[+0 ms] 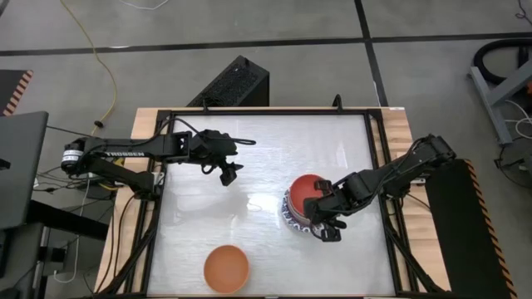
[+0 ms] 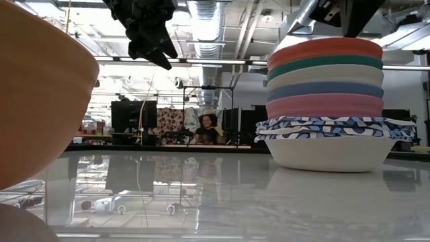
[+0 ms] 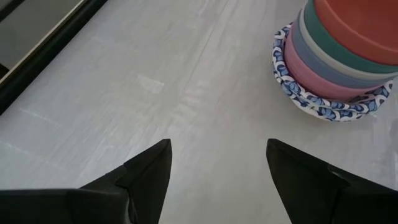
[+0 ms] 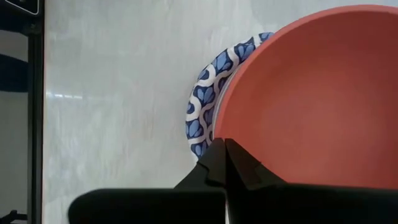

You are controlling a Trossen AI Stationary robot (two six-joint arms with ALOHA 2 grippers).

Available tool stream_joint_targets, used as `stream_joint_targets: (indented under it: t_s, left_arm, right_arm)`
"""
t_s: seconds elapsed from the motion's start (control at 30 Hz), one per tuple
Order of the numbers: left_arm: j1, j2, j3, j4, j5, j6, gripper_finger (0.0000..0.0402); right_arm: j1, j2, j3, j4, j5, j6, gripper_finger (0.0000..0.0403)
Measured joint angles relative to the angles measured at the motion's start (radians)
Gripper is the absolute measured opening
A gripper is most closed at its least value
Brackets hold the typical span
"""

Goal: Nest bowls inside each other by size order
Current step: Stack the orange bowl into the green bowl

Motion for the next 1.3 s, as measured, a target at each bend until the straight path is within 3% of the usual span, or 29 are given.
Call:
stream_joint_targets:
  t_s: [1.3]
  left_arm:
    - [0.000, 0.000, 0.000, 0.000, 0.000, -0.010, 0.0251]
  right_arm:
    - [-0.007, 0.000, -0.011, 0.096, 0.007, -0.050, 0.0008]
